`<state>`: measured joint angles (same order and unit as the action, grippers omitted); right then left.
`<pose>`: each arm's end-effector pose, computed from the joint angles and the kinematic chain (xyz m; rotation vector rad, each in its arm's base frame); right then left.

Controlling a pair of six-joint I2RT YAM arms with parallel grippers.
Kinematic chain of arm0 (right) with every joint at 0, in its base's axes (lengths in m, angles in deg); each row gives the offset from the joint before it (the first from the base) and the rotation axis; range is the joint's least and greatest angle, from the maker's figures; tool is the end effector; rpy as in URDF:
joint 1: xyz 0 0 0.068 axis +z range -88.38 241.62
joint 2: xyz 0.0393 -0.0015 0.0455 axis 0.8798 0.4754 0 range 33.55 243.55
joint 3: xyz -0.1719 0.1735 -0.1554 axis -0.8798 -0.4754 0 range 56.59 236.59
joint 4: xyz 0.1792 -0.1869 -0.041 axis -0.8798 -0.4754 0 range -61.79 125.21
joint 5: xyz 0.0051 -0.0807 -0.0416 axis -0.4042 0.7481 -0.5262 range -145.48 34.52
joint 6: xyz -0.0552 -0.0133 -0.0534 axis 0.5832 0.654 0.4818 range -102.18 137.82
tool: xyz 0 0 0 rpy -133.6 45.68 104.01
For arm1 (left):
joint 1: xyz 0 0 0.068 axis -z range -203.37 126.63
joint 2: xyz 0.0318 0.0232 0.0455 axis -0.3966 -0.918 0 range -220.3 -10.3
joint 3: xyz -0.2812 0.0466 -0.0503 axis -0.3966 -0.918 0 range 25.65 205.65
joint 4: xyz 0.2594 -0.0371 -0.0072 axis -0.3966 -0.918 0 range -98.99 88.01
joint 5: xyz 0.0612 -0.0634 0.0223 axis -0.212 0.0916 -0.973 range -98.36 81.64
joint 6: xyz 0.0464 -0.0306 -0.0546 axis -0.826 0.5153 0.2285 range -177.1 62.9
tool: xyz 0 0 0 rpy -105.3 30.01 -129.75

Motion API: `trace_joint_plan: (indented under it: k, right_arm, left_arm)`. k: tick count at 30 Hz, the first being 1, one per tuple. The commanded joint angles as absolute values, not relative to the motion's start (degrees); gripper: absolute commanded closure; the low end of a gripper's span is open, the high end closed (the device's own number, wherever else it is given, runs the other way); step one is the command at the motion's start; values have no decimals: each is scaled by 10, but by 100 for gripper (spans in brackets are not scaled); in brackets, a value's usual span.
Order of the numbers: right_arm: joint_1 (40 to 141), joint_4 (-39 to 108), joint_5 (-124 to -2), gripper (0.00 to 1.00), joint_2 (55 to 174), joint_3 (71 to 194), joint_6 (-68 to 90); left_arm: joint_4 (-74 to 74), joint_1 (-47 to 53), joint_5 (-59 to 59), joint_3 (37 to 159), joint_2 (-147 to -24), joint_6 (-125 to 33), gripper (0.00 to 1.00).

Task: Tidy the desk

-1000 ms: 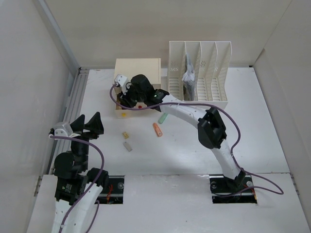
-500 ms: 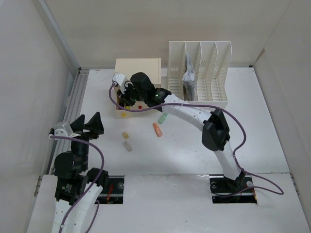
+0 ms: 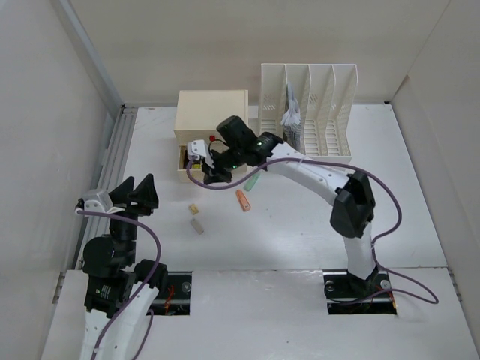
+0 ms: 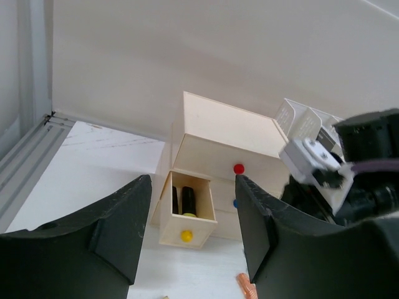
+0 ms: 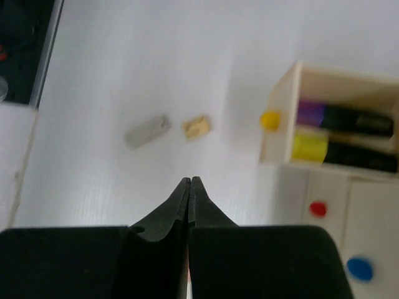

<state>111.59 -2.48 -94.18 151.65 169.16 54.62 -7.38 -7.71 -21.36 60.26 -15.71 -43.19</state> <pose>0.2862 0.4057 0.3113 -1.7995 1.4049 0.8993 0.0545 0.0003 0.3683 -0.1843 1.1578 -0.3251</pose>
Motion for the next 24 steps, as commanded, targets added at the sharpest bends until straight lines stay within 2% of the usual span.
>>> trace_joint_plan:
  k: [1,4,11,18,24]
  right_arm:
    - [1112,20,-901,100,1426,1581,584]
    - [1118,122,-871,100,1428,1547,530]
    - [1129,67,-853,100,1547,1711,496]
    - [1141,84,-812,100,1566,1717,484]
    - [1153,149,-698,100,1571,1702,458]
  left_arm:
    - [-36,-78,-188,605,-163,-437,48]
    - [-36,-78,-188,605,-168,-437,48]
    - [-41,-78,-193,605,-163,-437,46]
    - [-41,-78,-193,605,-157,-437,46]
    - [-41,-78,-193,605,-151,-437,44]
